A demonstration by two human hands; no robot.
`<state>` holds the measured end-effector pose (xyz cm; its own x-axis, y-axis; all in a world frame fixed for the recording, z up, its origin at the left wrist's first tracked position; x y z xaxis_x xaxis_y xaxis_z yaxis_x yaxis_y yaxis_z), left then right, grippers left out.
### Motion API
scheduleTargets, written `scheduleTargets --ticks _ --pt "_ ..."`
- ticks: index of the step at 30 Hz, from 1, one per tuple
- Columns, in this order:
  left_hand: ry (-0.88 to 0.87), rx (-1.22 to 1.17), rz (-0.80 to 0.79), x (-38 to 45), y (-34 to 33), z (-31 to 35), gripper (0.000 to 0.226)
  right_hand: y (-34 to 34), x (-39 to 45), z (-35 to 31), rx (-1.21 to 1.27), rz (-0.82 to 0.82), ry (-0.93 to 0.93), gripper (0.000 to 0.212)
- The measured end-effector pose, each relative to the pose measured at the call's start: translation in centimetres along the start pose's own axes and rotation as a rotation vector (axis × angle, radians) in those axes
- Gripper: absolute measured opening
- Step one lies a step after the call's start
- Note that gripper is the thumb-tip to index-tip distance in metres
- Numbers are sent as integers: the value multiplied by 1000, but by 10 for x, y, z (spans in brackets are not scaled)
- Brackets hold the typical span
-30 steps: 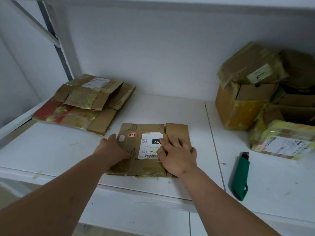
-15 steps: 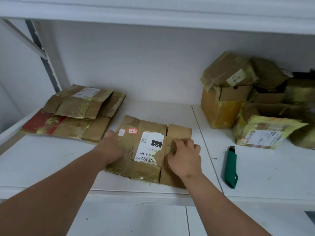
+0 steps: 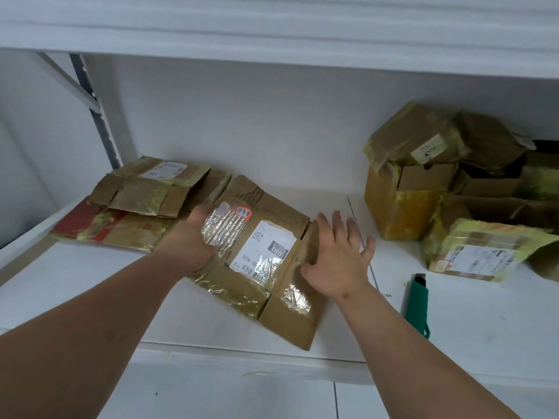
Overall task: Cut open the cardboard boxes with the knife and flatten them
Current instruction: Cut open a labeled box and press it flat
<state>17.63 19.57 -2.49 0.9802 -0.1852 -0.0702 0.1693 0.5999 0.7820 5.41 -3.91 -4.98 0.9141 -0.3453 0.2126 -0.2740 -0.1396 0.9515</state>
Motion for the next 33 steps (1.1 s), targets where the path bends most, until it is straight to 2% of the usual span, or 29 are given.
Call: scheduleTargets --ticks 4,8,10,14,18,20,22,24,26,28,30,31,33 --pt "-54 118 19 6 1 17 84 13 19 9 76 -59 -6 84" --pt "-54 261 24 13 0 30 82 18 36 20 232 -173 41 37" --pt "-47 303 36 14 0 29 80 14 39 23 366 -213 58 25" --pt "18 365 100 11 -2 19 76 1 41 25 622 -198 65 8" --pt "84 319 233 11 -1 3 79 -4 45 18 697 -121 130 19" --pt "185 209 330 6 6 -4 88 -7 47 14 750 -101 137 18" --pt "265 -69 424 1 14 -12 105 -7 50 9 836 -61 123 14" --pt "269 -462 354 1 18 -20 126 -4 55 1 948 0 91 14" --pt "255 -686 192 2 18 -23 132 -1 61 -11 1058 55 41 13" --pt "252 -751 3 3 18 -19 114 0 67 -28 1141 84 -1 14" --pt "194 -757 -130 8 21 -15 78 -3 75 -46 1193 86 -29 11" --pt "164 -758 -141 13 26 -16 70 -7 79 -55 1200 79 -37 8" --pt "155 -762 -64 25 42 -28 73 -15 86 -75 1194 59 -57 4"
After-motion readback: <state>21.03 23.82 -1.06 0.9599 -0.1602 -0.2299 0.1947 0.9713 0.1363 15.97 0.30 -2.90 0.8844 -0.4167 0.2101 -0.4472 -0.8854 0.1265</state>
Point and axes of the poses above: each hand's wrist, its own x-axis towards the middle knuckle, its own y-axis out of the back of the hand, z = x × y, the point moved 4 cm from there along x, towards the middle knuckle, and after that the axes turned 8 degrees about y, right-handed, at the moved point
